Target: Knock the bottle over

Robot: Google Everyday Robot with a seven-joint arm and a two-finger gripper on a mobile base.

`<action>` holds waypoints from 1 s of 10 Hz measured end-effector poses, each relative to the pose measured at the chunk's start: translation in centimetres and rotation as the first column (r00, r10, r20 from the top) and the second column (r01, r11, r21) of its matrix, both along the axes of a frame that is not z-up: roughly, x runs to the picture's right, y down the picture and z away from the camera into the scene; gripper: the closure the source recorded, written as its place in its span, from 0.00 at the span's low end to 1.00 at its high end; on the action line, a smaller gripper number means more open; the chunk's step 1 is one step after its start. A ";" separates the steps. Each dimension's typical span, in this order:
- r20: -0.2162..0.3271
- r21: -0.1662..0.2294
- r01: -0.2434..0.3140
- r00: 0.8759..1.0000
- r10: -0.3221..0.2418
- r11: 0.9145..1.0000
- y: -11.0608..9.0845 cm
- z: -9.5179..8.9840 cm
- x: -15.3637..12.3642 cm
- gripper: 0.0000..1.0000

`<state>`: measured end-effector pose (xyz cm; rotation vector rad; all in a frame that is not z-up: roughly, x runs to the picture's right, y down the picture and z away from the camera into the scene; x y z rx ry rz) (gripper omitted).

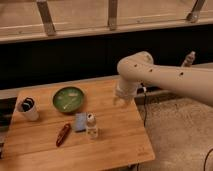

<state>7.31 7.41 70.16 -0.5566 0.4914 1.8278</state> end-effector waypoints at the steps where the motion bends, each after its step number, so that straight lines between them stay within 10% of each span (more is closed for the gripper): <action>1: 0.000 0.000 0.000 1.000 0.000 1.000 0.0 0.0 0.0 0.90; 6: 0.014 -0.026 0.062 0.998 -0.062 0.998 1.1 -0.4 -1.1 1.00; 10: 0.042 -0.134 0.171 0.985 -0.167 0.976 7.5 -0.6 -3.6 1.00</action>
